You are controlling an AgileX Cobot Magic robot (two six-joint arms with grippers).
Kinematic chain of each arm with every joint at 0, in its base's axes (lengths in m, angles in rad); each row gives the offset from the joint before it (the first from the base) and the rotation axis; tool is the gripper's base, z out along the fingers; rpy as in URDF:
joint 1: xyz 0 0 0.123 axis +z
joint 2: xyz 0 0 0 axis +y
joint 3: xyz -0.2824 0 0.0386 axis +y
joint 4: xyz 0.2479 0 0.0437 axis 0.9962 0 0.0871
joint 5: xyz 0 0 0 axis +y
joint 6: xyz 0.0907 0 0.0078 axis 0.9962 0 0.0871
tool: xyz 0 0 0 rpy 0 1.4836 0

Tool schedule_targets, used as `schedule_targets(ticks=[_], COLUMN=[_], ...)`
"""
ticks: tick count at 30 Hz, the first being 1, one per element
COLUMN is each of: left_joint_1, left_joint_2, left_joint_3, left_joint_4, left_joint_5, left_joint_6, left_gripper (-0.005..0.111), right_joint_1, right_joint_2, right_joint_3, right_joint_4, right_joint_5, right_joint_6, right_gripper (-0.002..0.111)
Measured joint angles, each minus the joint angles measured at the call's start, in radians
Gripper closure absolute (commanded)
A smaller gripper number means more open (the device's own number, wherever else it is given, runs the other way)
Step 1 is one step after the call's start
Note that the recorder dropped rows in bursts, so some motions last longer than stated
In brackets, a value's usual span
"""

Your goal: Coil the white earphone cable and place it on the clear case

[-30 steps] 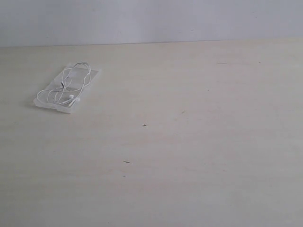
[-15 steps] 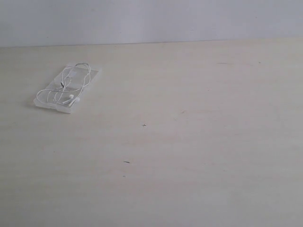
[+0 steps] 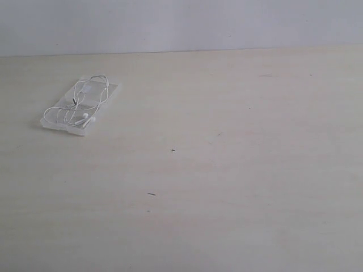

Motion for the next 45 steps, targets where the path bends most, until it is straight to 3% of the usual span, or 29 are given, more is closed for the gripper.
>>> schedule_targets(ticks=[13, 24, 45], left_joint_1=[0.0, 0.0, 0.0], left_joint_2=[0.0, 0.0, 0.0], left_joint_3=[0.0, 0.0, 0.0], left_joint_4=[0.0, 0.0, 0.0], left_joint_5=[0.002, 0.002, 0.002], left_joint_6=[0.0, 0.0, 0.0], left_gripper=[0.107, 0.107, 0.107], right_joint_1=[-0.001, -0.001, -0.001], right_joint_2=[0.0, 0.0, 0.0], right_joint_3=[0.0, 0.0, 0.0], right_joint_4=[0.075, 0.117, 0.12], right_joint_5=[0.134, 0.28, 0.291], right_joint_6=[-0.179, -0.182, -0.18], right_gripper=[0.088, 0.088, 0.088])
